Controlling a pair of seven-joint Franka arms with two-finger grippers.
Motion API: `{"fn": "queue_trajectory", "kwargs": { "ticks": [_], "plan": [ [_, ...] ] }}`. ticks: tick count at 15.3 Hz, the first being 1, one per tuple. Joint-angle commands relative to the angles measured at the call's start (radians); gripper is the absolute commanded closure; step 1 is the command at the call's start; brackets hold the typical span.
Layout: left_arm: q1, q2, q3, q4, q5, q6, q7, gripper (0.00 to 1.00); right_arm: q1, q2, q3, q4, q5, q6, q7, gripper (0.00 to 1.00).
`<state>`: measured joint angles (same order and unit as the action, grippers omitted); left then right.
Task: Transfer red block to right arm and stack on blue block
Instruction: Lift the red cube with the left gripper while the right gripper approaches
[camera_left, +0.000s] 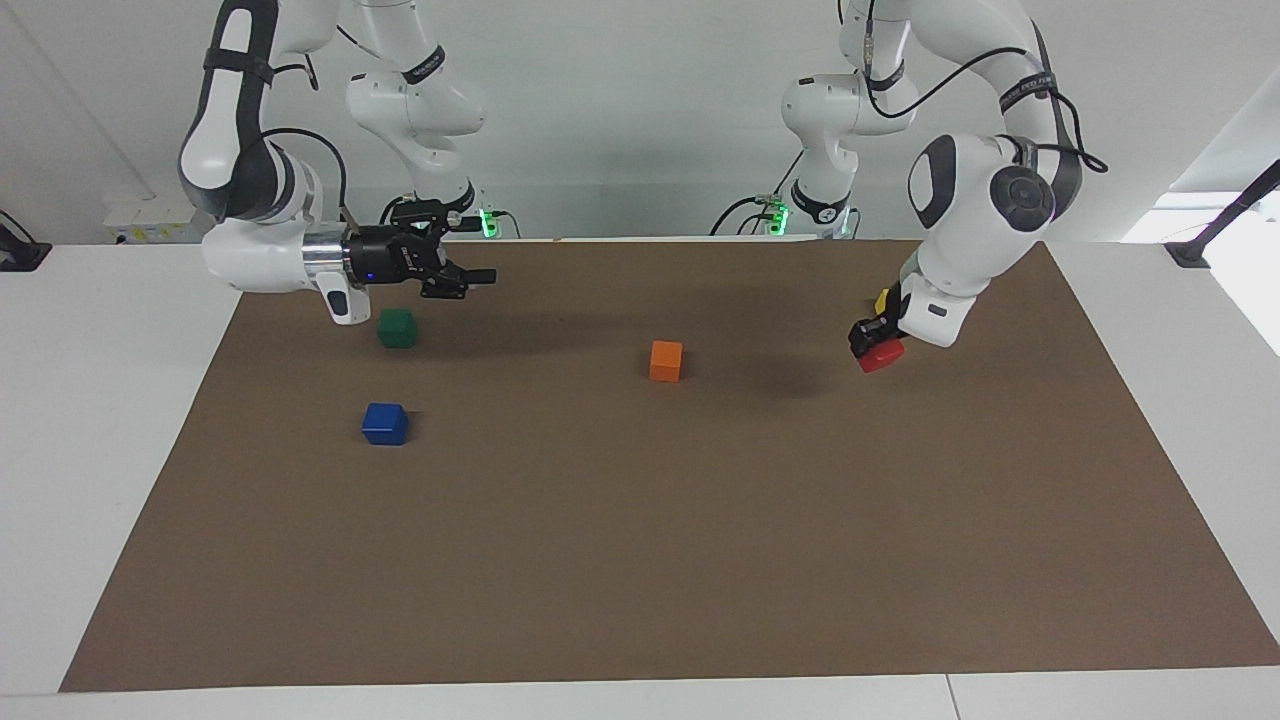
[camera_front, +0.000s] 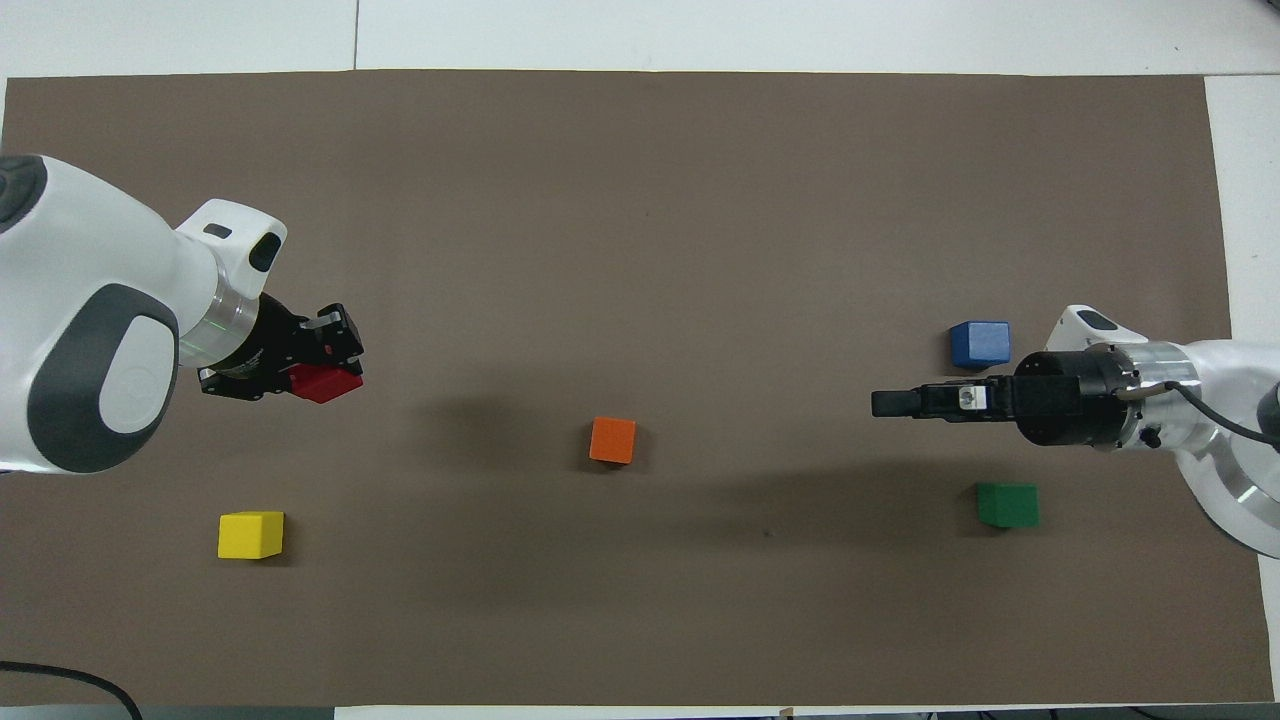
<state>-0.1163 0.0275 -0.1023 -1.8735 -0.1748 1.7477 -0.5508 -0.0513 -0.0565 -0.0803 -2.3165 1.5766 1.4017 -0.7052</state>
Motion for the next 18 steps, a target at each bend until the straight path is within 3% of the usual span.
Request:
{"fn": "queue_trajectory", "kwargs": {
  "ticks": [1, 6, 8, 12, 14, 18],
  "plan": [
    [-0.02, -0.047, -0.057, 0.101, -0.131, -0.114, -0.252, 1.0, 0.05, 0.007, 0.001, -0.079, 0.178, -0.081, -0.104, 0.0],
    [-0.02, -0.07, -0.255, 0.152, -0.381, -0.073, -0.87, 1.0, 0.091, 0.147, 0.004, -0.103, 0.316, -0.358, -0.215, 0.0],
    [-0.022, -0.078, -0.278, 0.152, -0.491, -0.037, -1.1, 1.0, 0.135, 0.197, 0.004, -0.109, 0.373, -0.459, -0.246, 0.0],
    [-0.025, -0.095, -0.344, 0.132, -0.549, 0.139, -1.369, 1.0, 0.174, 0.228, 0.004, -0.109, 0.376, -0.489, -0.24, 0.0],
    [-0.072, -0.098, -0.366, 0.113, -0.551, 0.24, -1.414, 1.0, 0.215, 0.301, 0.004, -0.101, 0.401, -0.561, -0.284, 0.0],
    [-0.144, -0.149, -0.367, 0.001, -0.551, 0.363, -1.505, 1.0, 0.252, 0.372, 0.005, -0.089, 0.413, -0.628, -0.304, 0.0]
  ]
}}
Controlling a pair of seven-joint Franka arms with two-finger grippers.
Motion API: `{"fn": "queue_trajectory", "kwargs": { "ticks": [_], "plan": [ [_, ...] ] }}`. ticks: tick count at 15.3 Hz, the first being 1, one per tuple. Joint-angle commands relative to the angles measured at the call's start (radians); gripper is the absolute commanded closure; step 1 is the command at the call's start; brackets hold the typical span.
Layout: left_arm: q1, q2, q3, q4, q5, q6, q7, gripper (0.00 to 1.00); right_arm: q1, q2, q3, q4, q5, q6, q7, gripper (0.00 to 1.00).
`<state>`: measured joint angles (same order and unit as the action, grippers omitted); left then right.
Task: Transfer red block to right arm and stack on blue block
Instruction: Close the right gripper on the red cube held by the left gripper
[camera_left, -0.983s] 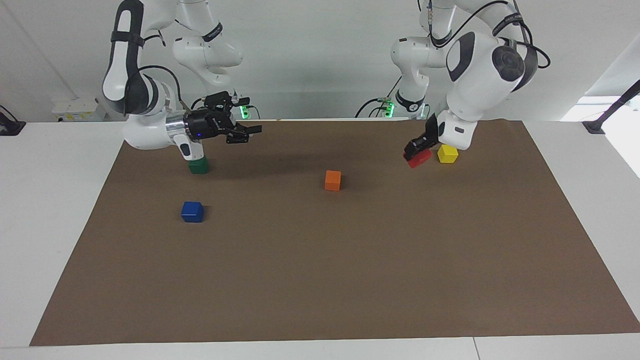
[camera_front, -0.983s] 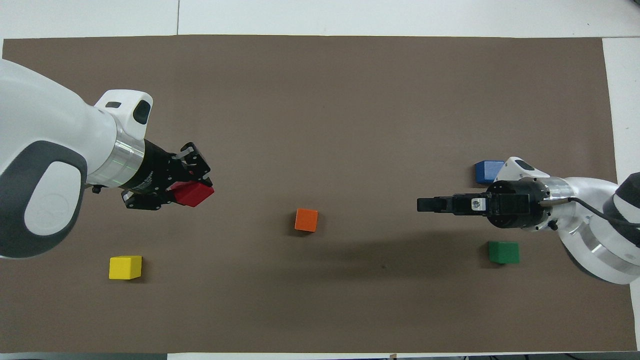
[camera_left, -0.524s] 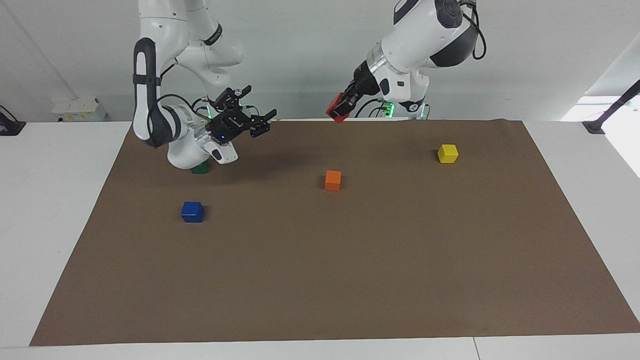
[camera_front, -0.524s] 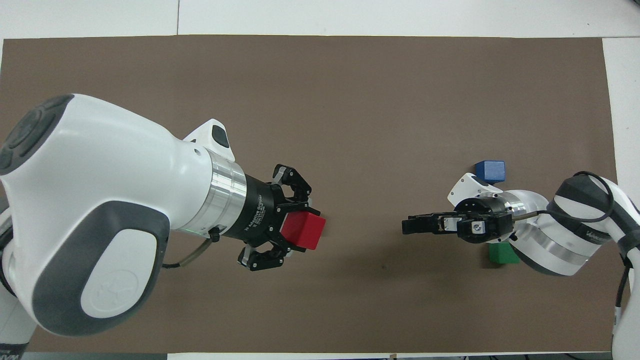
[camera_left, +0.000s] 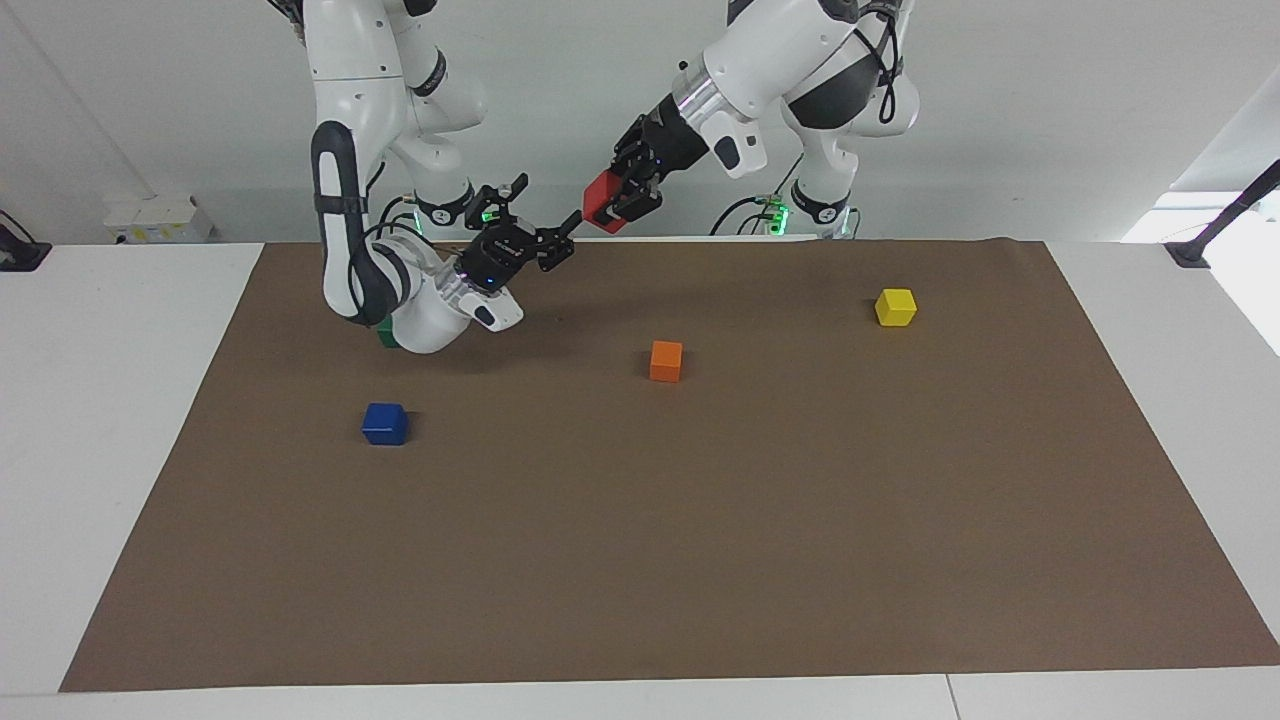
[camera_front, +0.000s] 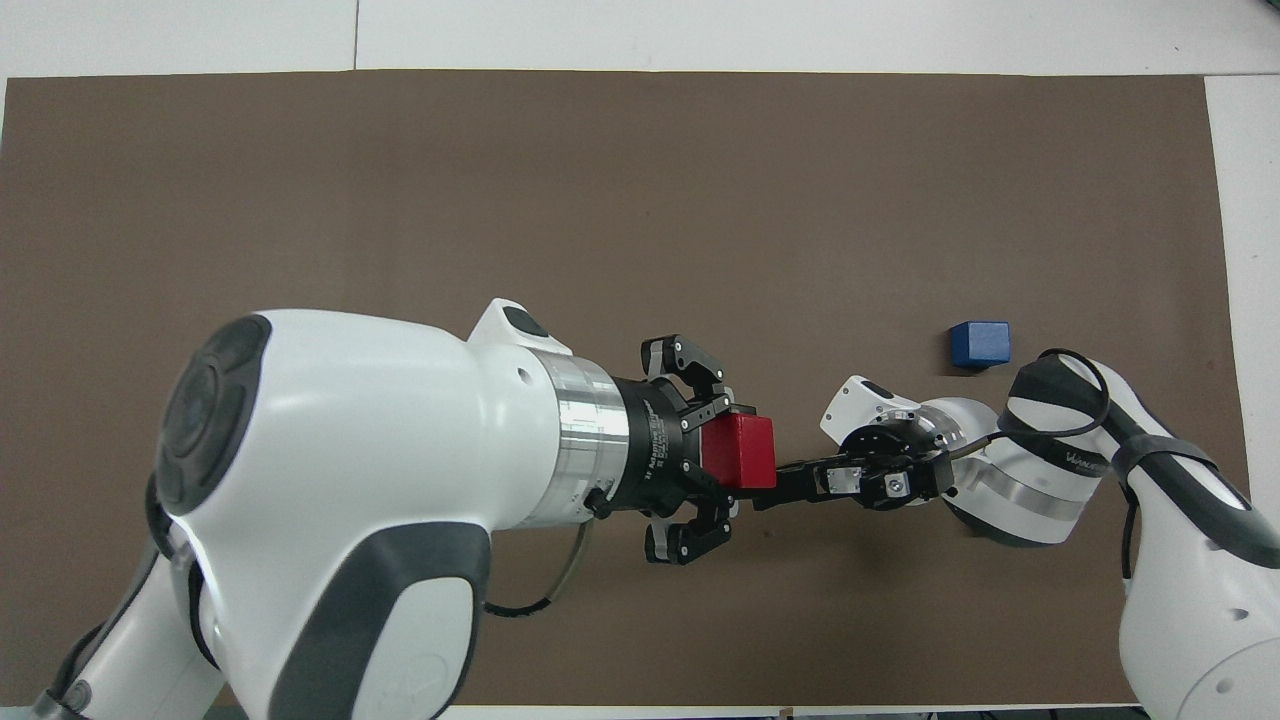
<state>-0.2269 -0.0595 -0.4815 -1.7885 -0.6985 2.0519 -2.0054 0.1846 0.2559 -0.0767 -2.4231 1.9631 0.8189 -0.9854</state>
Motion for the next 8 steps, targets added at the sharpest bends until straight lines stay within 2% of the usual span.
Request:
{"fn": "queue_trajectory", "kwargs": {
  "ticks": [1, 3, 8],
  "plan": [
    [-0.045, -0.066, 0.012, -0.101, -0.027, 0.066, -0.055, 1.0, 0.018, 0.104, 0.0, 0.047, 0.026, -0.082, -0.03, 0.0],
    [-0.051, -0.08, 0.011, -0.118, -0.027, 0.07, -0.064, 1.0, 0.039, 0.15, 0.002, 0.068, 0.025, -0.101, -0.07, 0.0],
    [-0.081, -0.092, 0.011, -0.161, -0.027, 0.155, -0.108, 1.0, 0.093, 0.158, 0.003, 0.081, 0.079, -0.084, -0.108, 0.0]
  ]
}}
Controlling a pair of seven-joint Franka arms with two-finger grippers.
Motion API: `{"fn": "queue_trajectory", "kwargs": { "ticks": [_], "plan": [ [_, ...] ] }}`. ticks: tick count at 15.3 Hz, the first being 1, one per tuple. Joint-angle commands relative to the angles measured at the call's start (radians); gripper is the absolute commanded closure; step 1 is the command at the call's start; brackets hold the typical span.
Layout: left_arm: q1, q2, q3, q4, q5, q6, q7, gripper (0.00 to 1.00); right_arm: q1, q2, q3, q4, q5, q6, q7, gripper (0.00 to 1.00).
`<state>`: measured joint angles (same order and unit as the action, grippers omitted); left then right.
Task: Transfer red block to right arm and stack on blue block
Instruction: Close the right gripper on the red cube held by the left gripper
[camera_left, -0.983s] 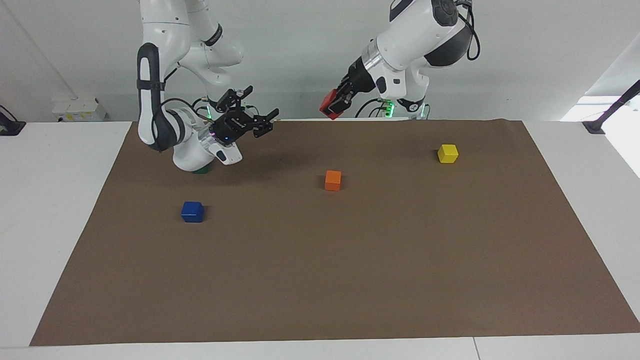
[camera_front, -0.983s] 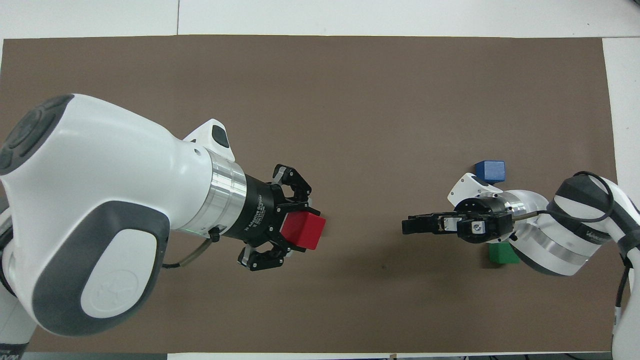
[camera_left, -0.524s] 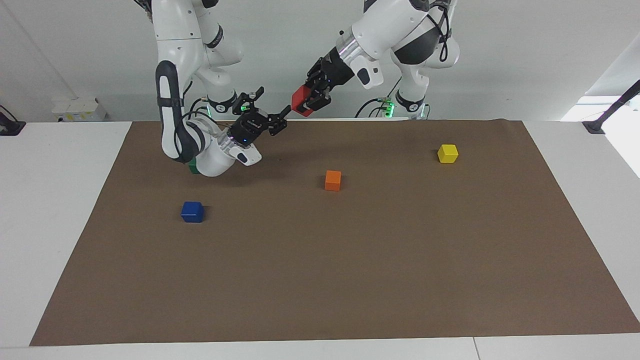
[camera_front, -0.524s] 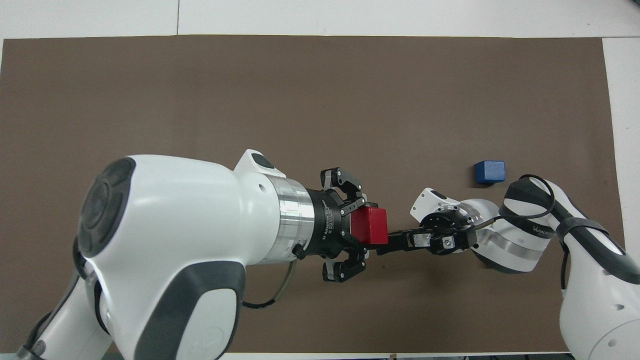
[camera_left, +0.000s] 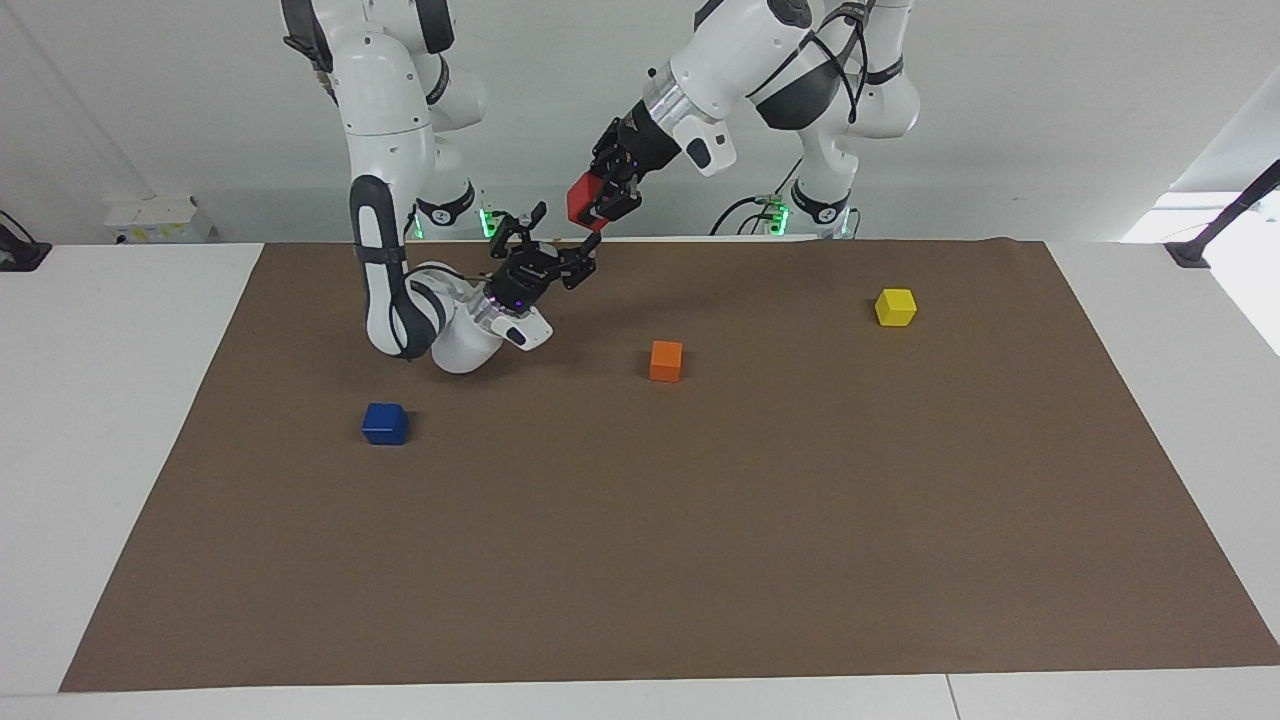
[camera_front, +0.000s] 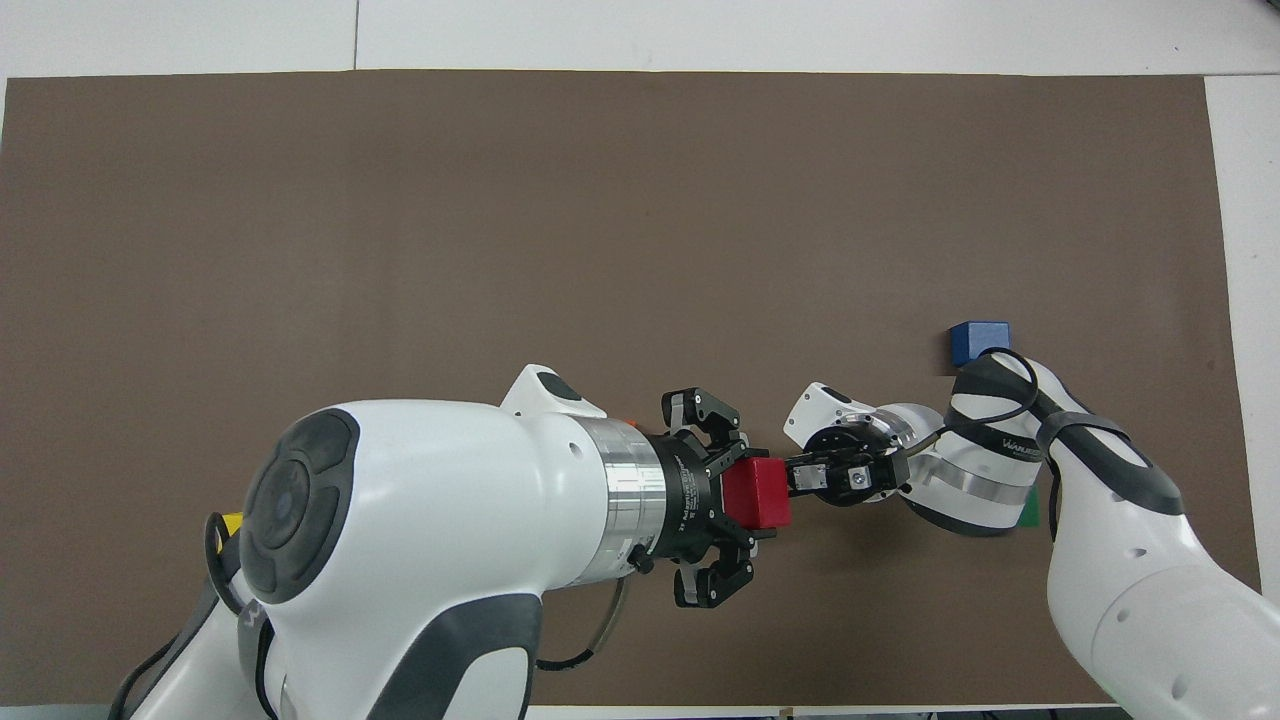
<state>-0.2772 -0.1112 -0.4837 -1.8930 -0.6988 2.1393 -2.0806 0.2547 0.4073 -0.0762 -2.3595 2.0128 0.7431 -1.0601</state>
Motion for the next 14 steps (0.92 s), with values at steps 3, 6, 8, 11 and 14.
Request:
{"fn": "queue_trajectory", "kwargs": {
  "ticks": [3, 6, 8, 11, 14],
  "plan": [
    [-0.043, -0.067, 0.013, -0.104, -0.025, 0.085, -0.036, 1.0, 0.037, 0.007, 0.003, 0.017, 0.046, -0.008, -0.034, 0.0],
    [-0.043, -0.084, 0.011, -0.127, -0.025, 0.085, -0.032, 1.0, 0.038, 0.007, 0.001, 0.016, 0.044, -0.001, -0.032, 0.19],
    [-0.043, -0.084, 0.013, -0.127, -0.025, 0.085, -0.032, 1.0, 0.05, 0.005, 0.001, 0.012, 0.043, 0.022, -0.037, 0.99],
    [-0.042, -0.084, 0.013, -0.13, -0.025, 0.082, -0.032, 1.0, 0.058, -0.001, 0.001, 0.006, 0.035, 0.068, -0.075, 1.0],
    [-0.042, -0.084, 0.013, -0.129, -0.013, 0.085, -0.026, 1.0, 0.057, -0.007, 0.001, 0.009, 0.034, 0.07, -0.077, 1.0]
  ]
}}
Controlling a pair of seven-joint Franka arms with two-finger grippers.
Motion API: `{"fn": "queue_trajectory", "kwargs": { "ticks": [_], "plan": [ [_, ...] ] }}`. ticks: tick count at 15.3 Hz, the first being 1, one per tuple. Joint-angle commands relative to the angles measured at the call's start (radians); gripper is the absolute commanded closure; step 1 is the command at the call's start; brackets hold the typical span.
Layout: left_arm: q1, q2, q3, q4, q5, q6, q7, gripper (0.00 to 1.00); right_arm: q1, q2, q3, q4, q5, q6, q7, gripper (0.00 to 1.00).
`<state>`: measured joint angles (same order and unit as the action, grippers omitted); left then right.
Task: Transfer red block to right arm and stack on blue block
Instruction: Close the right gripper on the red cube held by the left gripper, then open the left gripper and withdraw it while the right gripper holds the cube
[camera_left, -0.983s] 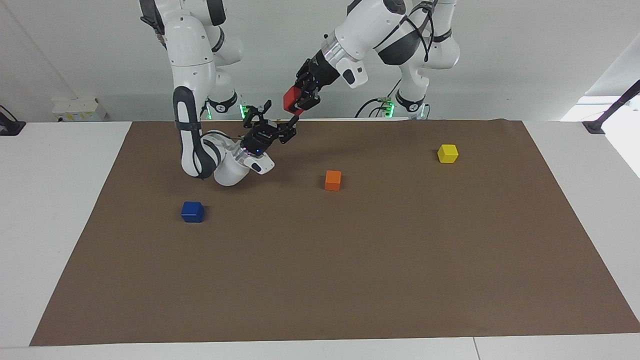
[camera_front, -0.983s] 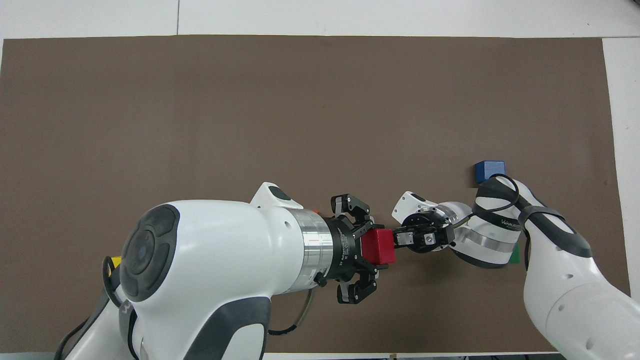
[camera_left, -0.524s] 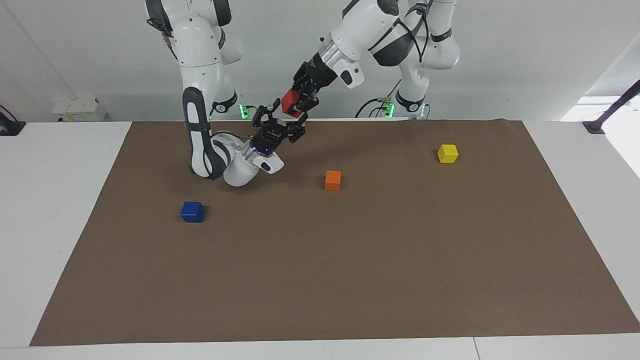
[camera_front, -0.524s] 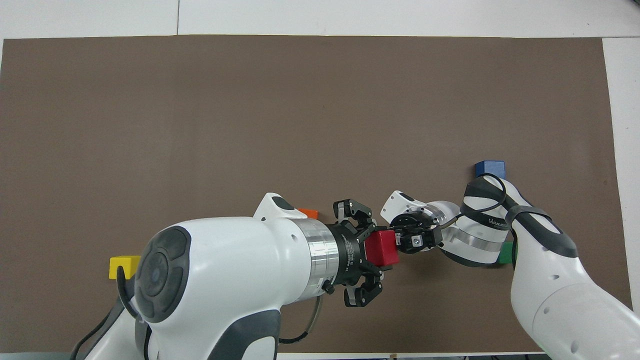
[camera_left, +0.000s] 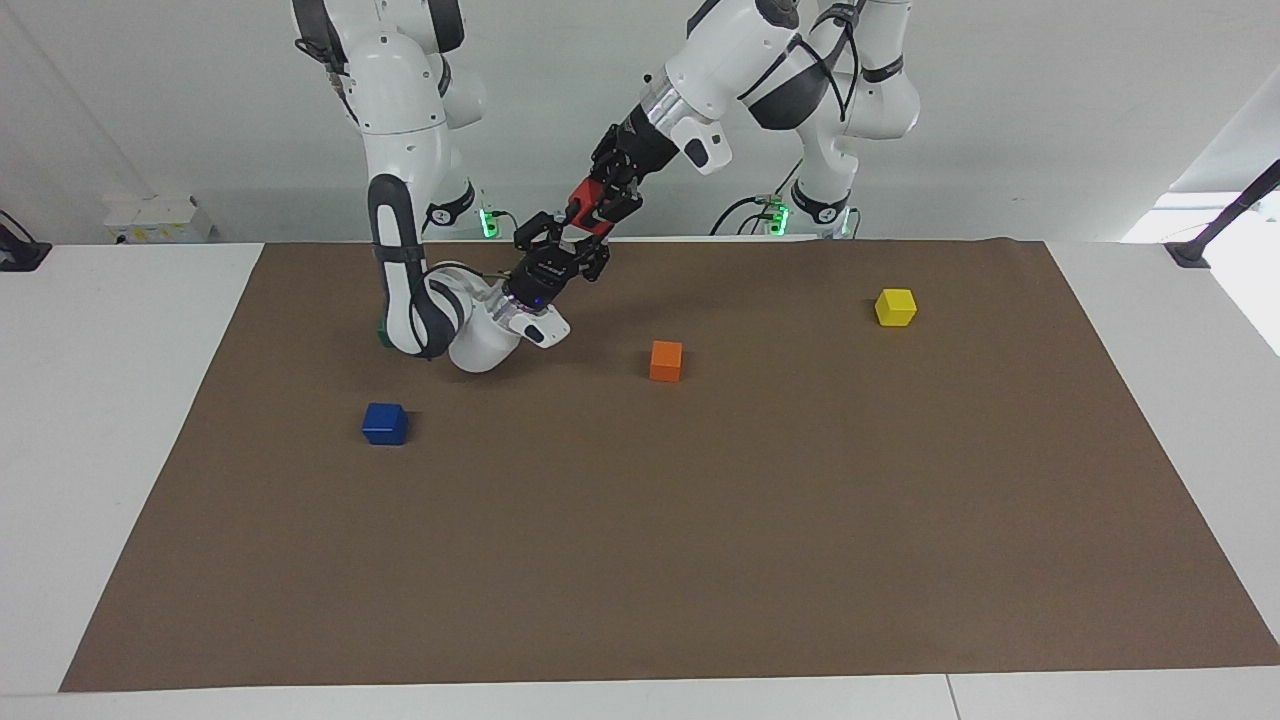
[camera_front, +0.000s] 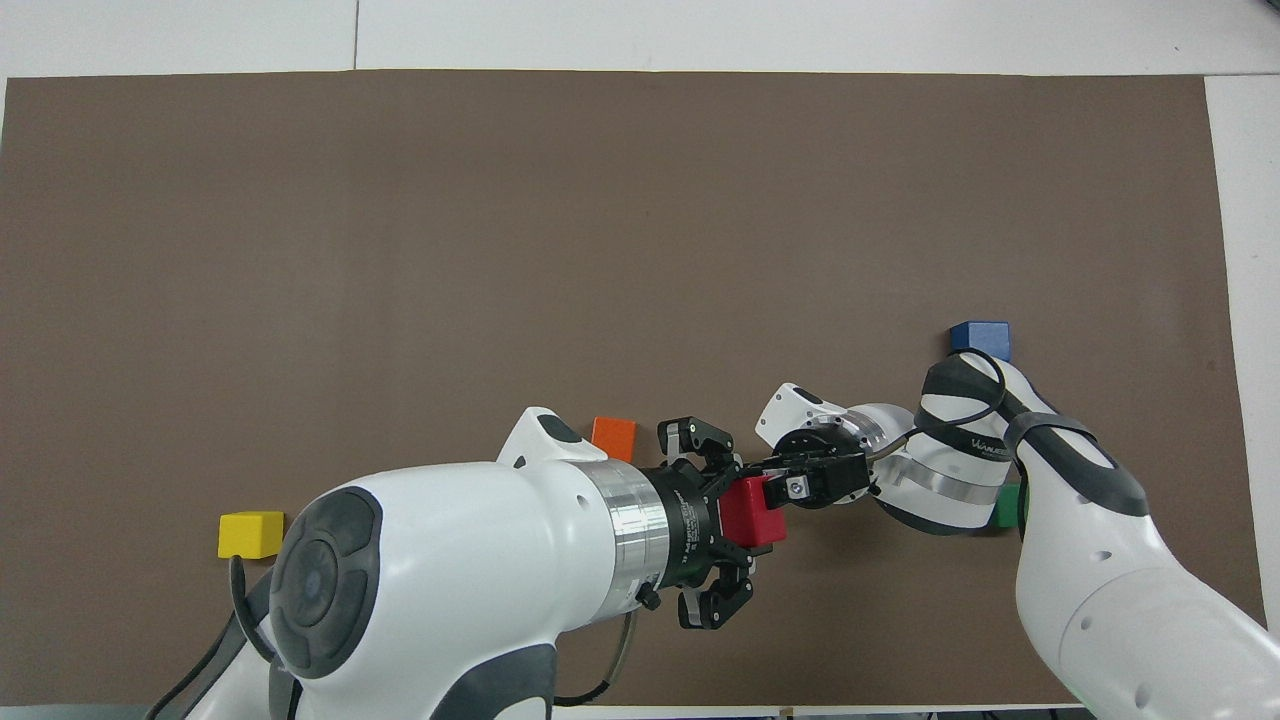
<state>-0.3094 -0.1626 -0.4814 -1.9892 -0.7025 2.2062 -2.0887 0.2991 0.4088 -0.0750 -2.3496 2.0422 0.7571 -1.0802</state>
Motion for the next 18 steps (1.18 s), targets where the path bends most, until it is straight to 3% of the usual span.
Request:
{"fn": "queue_trajectory", "kwargs": {
  "ticks": [1, 2, 9, 15, 18],
  "plan": [
    [-0.005, -0.032, 0.012, -0.033, -0.002, 0.015, -0.024, 0.33, 0.011, -0.01, 0.0, 0.001, 0.004, 0.056, -0.057, 1.0],
    [0.006, -0.038, 0.015, -0.028, 0.009, 0.001, -0.036, 0.0, 0.011, -0.011, 0.0, 0.001, 0.004, 0.056, -0.057, 1.0],
    [0.2, -0.084, 0.018, -0.031, 0.034, -0.028, 0.033, 0.0, 0.005, -0.025, -0.002, 0.009, 0.004, 0.07, -0.04, 1.0],
    [0.409, -0.175, 0.017, -0.181, 0.034, -0.127, 0.448, 0.0, -0.043, -0.132, -0.005, 0.038, 0.003, 0.207, 0.155, 1.0],
    [0.534, -0.183, 0.017, -0.233, 0.035, -0.198, 0.698, 0.0, -0.072, -0.159, -0.008, 0.075, -0.025, 0.275, 0.251, 1.0]
  ]
}}
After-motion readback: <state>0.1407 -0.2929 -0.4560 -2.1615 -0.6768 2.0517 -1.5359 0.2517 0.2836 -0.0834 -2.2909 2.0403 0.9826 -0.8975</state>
